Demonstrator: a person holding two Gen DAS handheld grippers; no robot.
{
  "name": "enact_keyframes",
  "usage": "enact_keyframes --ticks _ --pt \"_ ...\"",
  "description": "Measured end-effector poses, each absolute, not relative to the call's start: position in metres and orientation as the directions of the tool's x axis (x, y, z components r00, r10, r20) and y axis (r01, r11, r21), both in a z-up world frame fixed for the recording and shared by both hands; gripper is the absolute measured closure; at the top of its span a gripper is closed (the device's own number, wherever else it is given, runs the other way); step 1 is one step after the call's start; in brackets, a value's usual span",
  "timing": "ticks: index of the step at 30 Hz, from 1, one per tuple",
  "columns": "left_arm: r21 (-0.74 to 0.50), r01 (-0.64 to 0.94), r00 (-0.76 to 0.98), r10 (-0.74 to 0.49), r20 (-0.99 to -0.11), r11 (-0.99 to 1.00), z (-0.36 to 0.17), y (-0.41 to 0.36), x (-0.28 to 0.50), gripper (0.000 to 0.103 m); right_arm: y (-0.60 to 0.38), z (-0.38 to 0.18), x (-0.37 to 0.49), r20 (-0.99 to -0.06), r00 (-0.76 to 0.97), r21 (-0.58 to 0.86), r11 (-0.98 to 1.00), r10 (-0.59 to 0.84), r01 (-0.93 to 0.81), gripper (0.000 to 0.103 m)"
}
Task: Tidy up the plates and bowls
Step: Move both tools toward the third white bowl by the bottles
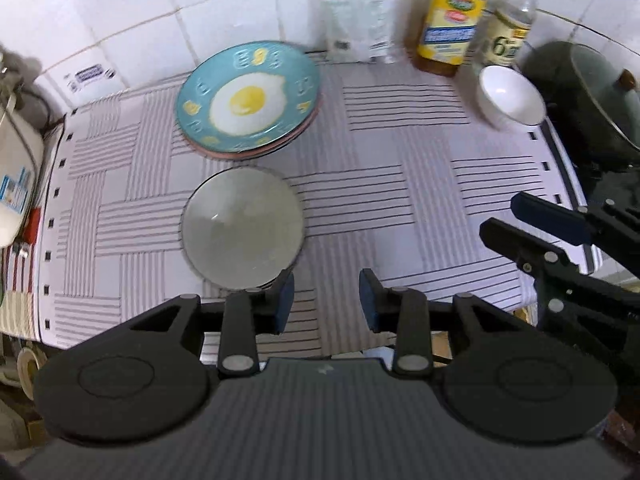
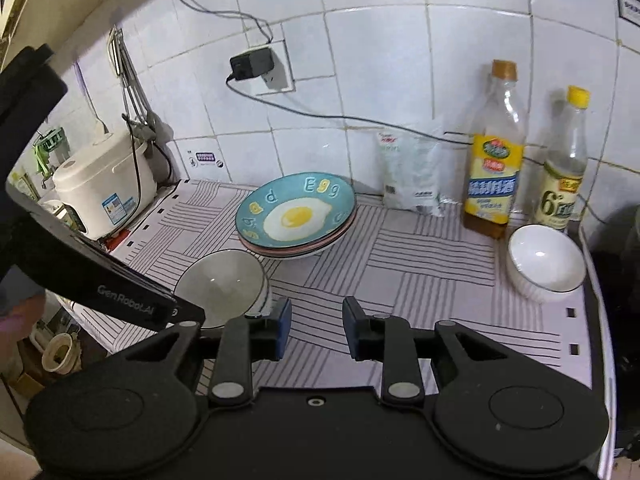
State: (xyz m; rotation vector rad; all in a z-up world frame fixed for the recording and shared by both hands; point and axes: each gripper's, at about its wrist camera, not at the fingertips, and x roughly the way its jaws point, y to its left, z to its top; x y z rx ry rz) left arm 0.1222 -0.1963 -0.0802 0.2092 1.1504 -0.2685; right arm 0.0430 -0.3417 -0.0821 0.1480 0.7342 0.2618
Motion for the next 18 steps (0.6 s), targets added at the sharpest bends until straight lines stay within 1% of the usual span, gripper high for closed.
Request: enact_keyframes --ticks 2,4,7,9,11,16,18 --pt "0.023 0.333 0.382 -0.112 -0.917 0.943 -0.078 -0.21 0.123 0.067 -0.35 -0.081 0.038 -0.637 0.72 0.213 0.96 0.276 -0.18 0.071" --pt "0.025 0.352 0.382 -0.119 -0.916 0.936 -0.077 -0.223 0.126 0.064 -0.358 -0.081 0.035 -0.637 0.722 0.205 0.962 0.271 -0.18 0.069" --pt "0.026 0.377 0.381 -0.129 -0.916 0.926 -0.076 -0.243 0.133 0.062 -0.373 -0.083 0.031 -0.64 0.73 0.182 0.971 0.239 -0.157 0.057" --pt "0.027 0.387 0.383 -0.134 -0.914 0.922 -0.076 -0.257 0.139 0.062 -0.384 -0.085 0.031 -0.641 0.735 0.18 0.974 0.222 -0.137 0.056" --pt "0.028 0.398 0.385 -0.139 -0.912 0.917 -0.076 -0.269 0.146 0.062 -0.395 -0.088 0.031 -0.642 0.739 0.181 0.977 0.206 -0.115 0.049" --pt "0.04 0.448 0.393 -0.156 -0.906 0.893 -0.078 -0.298 0.164 0.062 -0.424 -0.103 0.036 -0.636 0.754 0.186 0.981 0.165 -0.058 0.041" --pt "0.055 0.463 0.402 -0.155 -0.902 0.884 -0.078 -0.307 0.169 0.062 -0.434 -0.109 0.037 -0.631 0.756 0.21 0.977 0.173 -0.048 0.04"
